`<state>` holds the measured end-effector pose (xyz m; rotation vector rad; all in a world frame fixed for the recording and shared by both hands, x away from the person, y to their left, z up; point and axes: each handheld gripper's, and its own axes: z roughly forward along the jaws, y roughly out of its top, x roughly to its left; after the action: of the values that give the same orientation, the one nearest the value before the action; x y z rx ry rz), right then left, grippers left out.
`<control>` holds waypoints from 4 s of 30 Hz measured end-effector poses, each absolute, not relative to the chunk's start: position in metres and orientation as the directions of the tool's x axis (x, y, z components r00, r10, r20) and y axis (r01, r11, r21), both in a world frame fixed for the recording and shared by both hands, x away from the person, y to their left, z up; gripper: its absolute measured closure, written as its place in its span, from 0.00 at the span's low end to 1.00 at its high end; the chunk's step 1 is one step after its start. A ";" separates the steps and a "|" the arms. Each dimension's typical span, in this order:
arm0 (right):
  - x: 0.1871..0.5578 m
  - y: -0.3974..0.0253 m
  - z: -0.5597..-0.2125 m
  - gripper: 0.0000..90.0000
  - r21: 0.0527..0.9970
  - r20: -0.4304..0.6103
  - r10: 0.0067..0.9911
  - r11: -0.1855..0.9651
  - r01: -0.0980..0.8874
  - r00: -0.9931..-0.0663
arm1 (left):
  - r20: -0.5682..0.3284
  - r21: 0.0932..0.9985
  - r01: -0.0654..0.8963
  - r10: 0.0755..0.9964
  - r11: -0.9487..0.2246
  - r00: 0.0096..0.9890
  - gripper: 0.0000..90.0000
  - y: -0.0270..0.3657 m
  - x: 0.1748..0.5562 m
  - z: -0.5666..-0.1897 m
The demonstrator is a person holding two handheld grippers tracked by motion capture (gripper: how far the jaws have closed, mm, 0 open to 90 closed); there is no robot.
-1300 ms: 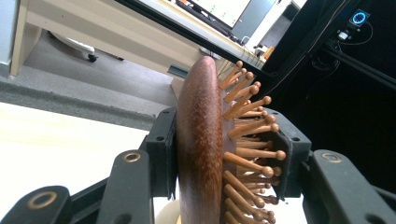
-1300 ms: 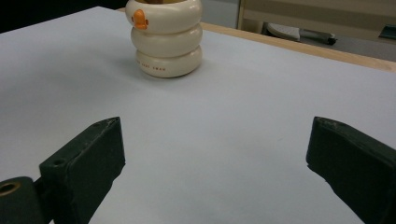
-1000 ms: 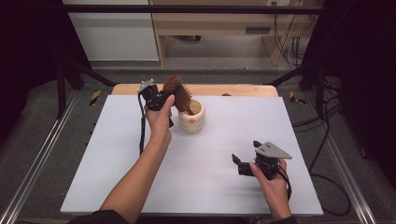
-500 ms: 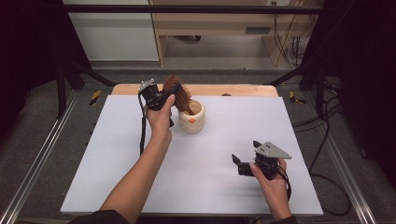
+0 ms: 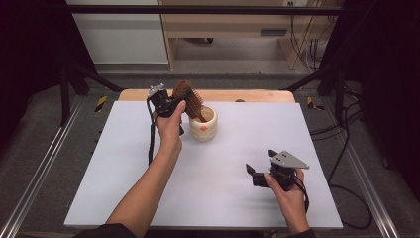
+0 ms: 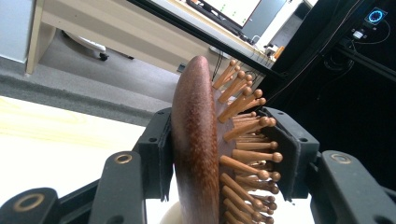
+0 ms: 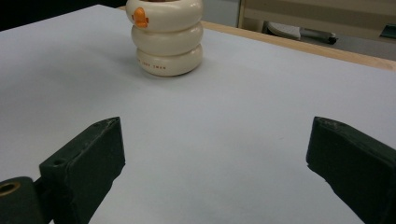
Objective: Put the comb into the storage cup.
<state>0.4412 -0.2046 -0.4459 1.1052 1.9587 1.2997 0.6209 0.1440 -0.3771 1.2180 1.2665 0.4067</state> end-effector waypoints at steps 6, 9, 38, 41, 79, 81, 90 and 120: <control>0.441 -0.205 -0.446 0.05 0.921 0.005 0.854 0.199 0.336 -0.520 | -0.479 0.861 0.358 0.813 0.362 0.332 0.51 0.143 0.620 -0.376; 0.441 -0.205 -0.446 0.05 0.921 0.005 0.854 0.199 0.335 -0.520 | -0.464 0.869 0.352 0.819 0.347 0.337 0.50 0.143 0.620 -0.377; 0.441 -0.202 -0.446 0.05 0.919 0.006 0.851 0.202 0.338 -0.525 | -0.369 0.918 0.292 0.852 0.270 0.372 0.36 0.141 0.620 -0.374; 0.441 -0.203 -0.446 0.05 0.919 0.005 0.851 0.203 0.337 -0.526 | -0.358 0.922 0.285 0.854 0.261 0.377 0.34 0.141 0.619 -0.373; 0.442 -0.202 -0.447 0.05 0.919 0.003 0.850 0.206 0.337 -0.527 | -0.271 0.945 0.278 0.886 0.171 0.376 0.06 0.133 0.616 -0.375; 0.442 -0.202 -0.447 0.05 0.919 0.004 0.850 0.205 0.338 -0.527 | -0.263 0.947 0.278 0.889 0.162 0.375 0.05 0.133 0.616 -0.375; 0.442 -0.202 -0.447 0.05 0.918 0.002 0.850 0.208 0.338 -0.527 | -0.228 0.955 0.267 0.892 0.127 0.392 0.04 0.135 0.612 -0.376; 0.442 -0.200 -0.446 0.04 0.917 -0.011 0.849 0.219 0.332 -0.528 | -0.203 0.962 0.252 0.888 0.103 0.412 0.03 0.147 0.596 -0.372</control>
<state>0.4419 -0.1997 -0.4465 1.0864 1.9731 1.2857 0.5963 0.1467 -0.3724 1.4279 1.0931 0.6446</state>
